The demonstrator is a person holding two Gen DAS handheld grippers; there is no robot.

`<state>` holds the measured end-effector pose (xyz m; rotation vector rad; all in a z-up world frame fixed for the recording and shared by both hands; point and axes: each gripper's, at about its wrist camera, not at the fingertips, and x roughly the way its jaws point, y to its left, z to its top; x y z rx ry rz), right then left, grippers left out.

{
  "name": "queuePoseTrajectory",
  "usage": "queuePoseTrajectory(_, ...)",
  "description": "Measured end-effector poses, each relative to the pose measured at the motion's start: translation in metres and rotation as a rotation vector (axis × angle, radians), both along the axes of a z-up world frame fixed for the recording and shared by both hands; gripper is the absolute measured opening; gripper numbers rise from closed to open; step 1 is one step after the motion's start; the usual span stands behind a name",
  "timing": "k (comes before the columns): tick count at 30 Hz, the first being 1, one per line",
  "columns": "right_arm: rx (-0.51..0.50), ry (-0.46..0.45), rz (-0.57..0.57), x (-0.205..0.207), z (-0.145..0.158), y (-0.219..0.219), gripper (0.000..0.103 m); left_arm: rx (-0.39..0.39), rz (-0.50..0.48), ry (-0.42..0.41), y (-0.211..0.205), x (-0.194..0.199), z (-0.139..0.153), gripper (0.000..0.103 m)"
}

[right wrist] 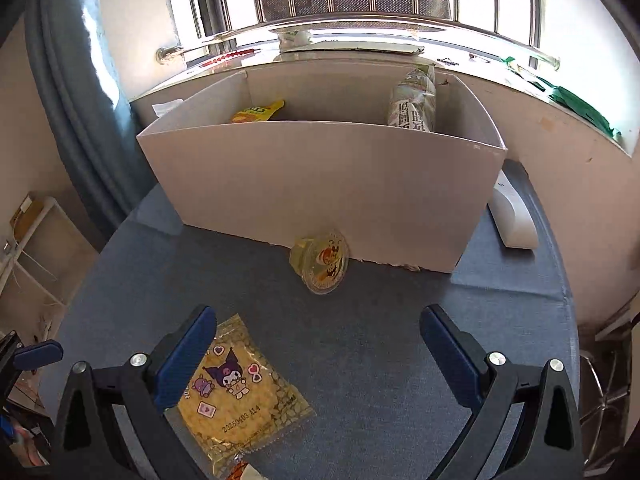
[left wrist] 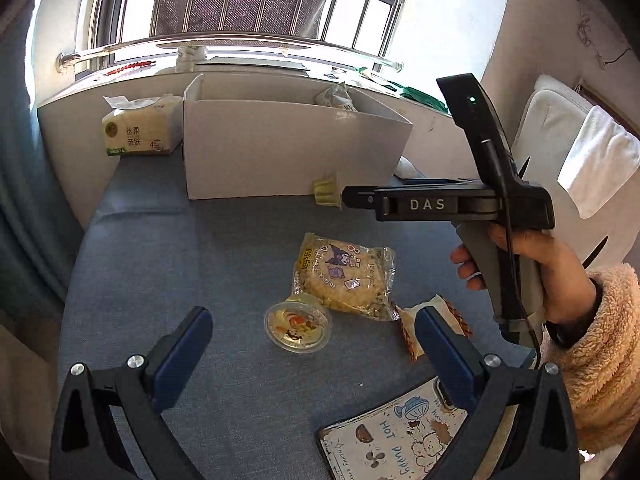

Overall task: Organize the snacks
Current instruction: 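Grasp the clear jelly cup with the right gripper, then carry the jelly cup over the box and release it inside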

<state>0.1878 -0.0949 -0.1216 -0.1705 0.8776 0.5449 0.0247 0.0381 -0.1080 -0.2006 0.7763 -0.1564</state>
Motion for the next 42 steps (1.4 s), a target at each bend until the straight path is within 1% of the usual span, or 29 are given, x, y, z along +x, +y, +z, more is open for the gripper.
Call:
queuePoseTrajectory(2, -0.063, -0.001, -0.018, 0.013, -0.008, 0.017, 0.103, 0.0, 0.01, 0.001, 0.004, -0.003, -0.001, 0.103)
queuePoseTrajectory(7, -0.148, 0.059, -0.018, 0.039, -0.035, 0.042, 0.102, -0.005, 0.024, 0.005, 0.014, -0.007, -0.002, 0.103)
queuePoseTrajectory(8, -0.148, 0.067, -0.016, 0.042, -0.038, 0.043, 0.096, -0.003, 0.025, 0.009, 0.015, -0.007, -0.003, 0.103)
queuePoseTrajectory(9, -0.141, 0.078, -0.011, 0.045, -0.041, 0.044, 0.082, 0.0, 0.028, 0.011, 0.017, -0.008, -0.003, 0.103)
queuePoseTrajectory(10, -0.133, 0.079, -0.008, 0.046, -0.042, 0.045, 0.076, 0.0, 0.031, 0.016, 0.019, -0.007, -0.005, 0.103)
queuePoseTrajectory(12, -0.122, 0.066, -0.012, 0.047, -0.041, 0.044, 0.049, -0.009, 0.031, 0.027, 0.022, -0.005, -0.009, 0.103)
queuePoseTrajectory(14, -0.117, 0.083, -0.013, 0.048, -0.043, 0.042, 0.049, -0.01, 0.025, 0.031, 0.021, -0.005, -0.011, 0.103)
queuePoseTrajectory(15, -0.098, 0.091, -0.006, 0.049, -0.044, 0.039, 0.049, -0.006, 0.018, 0.033, 0.02, -0.004, -0.011, 0.103)
queuePoseTrajectory(20, -0.037, 0.106, 0.042, 0.032, -0.044, 0.021, 0.049, 0.007, -0.039, 0.059, 0.012, 0.003, -0.018, 0.103)
queuePoseTrajectory(24, 0.067, 0.105, 0.061, 0.008, -0.026, -0.006, 0.049, 0.039, -0.062, 0.093, 0.007, 0.015, -0.028, 0.103)
queuePoseTrajectory(27, 0.152, 0.11, 0.07, -0.015, -0.014, -0.029, 0.049, 0.063, -0.093, 0.098, 0.002, 0.023, -0.034, 0.102)
queuePoseTrajectory(30, 0.225, 0.11, 0.073, -0.037, -0.001, -0.051, 0.049, 0.04, -0.121, 0.115, 0.003, 0.033, -0.039, 0.099)
queuePoseTrajectory(31, 0.239, 0.111, 0.074, -0.044, 0.003, -0.058, 0.049, 0.032, -0.134, 0.114, 0.003, 0.035, -0.041, 0.091)
queuePoseTrajectory(32, 0.255, 0.108, 0.071, -0.052, 0.008, -0.065, 0.049, 0.029, -0.143, 0.121, 0.003, 0.038, -0.043, 0.079)
queuePoseTrajectory(33, 0.267, 0.104, 0.067, -0.058, 0.01, -0.071, 0.049, 0.037, -0.142, 0.134, 0.003, 0.04, -0.047, 0.069)
queuePoseTrajectory(34, 0.282, 0.106, 0.064, -0.061, 0.016, -0.078, 0.049, 0.044, -0.139, 0.149, 0.003, 0.043, -0.05, 0.05)
queuePoseTrajectory(35, 0.298, 0.108, 0.059, -0.066, 0.018, -0.082, 0.049, 0.05, -0.134, 0.132, 0.002, 0.042, -0.05, 0.051)
queuePoseTrajectory(37, 0.322, 0.116, 0.048, -0.073, 0.02, -0.094, 0.049, 0.042, -0.14, 0.133, -0.002, 0.039, -0.049, 0.051)
queuePoseTrajectory(38, 0.325, 0.124, 0.045, -0.074, 0.022, -0.098, 0.049, 0.043, -0.142, 0.125, -0.003, 0.037, -0.048, 0.05)
queuePoseTrajectory(40, 0.333, 0.133, 0.046, -0.076, 0.016, -0.103, 0.049, 0.043, -0.137, 0.111, -0.004, 0.031, -0.044, 0.05)
queuePoseTrajectory(41, 0.333, 0.134, 0.044, -0.081, 0.02, -0.106, 0.049, 0.045, -0.129, 0.104, -0.004, 0.029, -0.04, 0.049)
queuePoseTrajectory(42, 0.336, 0.133, 0.04, -0.072, 0.023, -0.104, 0.049, 0.046, -0.118, 0.088, -0.003, 0.027, -0.035, 0.049)
